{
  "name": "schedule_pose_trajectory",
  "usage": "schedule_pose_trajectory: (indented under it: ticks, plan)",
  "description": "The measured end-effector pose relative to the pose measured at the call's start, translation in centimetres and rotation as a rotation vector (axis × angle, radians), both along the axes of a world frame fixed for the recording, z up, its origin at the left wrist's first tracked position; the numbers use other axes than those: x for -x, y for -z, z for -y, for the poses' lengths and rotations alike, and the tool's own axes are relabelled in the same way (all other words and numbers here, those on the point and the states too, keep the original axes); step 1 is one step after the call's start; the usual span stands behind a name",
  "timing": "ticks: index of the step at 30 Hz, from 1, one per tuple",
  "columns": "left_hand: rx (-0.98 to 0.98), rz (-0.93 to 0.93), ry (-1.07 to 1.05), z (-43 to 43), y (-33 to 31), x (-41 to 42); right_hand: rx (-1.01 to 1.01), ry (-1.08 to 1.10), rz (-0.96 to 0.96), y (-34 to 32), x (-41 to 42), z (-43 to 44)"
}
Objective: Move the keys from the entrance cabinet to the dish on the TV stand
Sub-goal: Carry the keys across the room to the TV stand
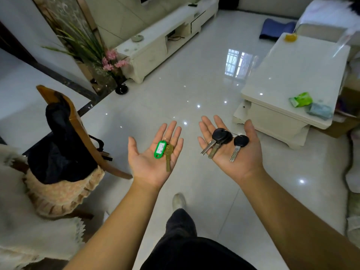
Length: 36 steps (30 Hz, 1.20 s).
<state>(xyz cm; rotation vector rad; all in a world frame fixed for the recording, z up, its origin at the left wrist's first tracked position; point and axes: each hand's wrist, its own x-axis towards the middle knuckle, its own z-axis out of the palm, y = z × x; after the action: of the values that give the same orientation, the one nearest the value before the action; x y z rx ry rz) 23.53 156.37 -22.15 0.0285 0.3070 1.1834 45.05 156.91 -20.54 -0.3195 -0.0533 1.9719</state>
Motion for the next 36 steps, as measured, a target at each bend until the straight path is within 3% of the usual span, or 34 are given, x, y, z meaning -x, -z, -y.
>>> schedule_pose_trajectory:
  ticks: [9, 18, 36]
  plan:
    - [-0.007, 0.045, 0.033, -17.3, -0.3, 5.6, 0.005, 0.018, 0.055, -1.6, 5.3, -16.6]
    - [0.029, 0.016, 0.002, -29.0, -0.1, 8.0, 0.03, 0.003, 0.047, -1.2, 8.4, -29.0]
    - [0.052, -0.05, -0.064, -59.9, -1.2, 3.0, 0.032, -0.053, 0.023, -0.3, 3.3, -61.6]
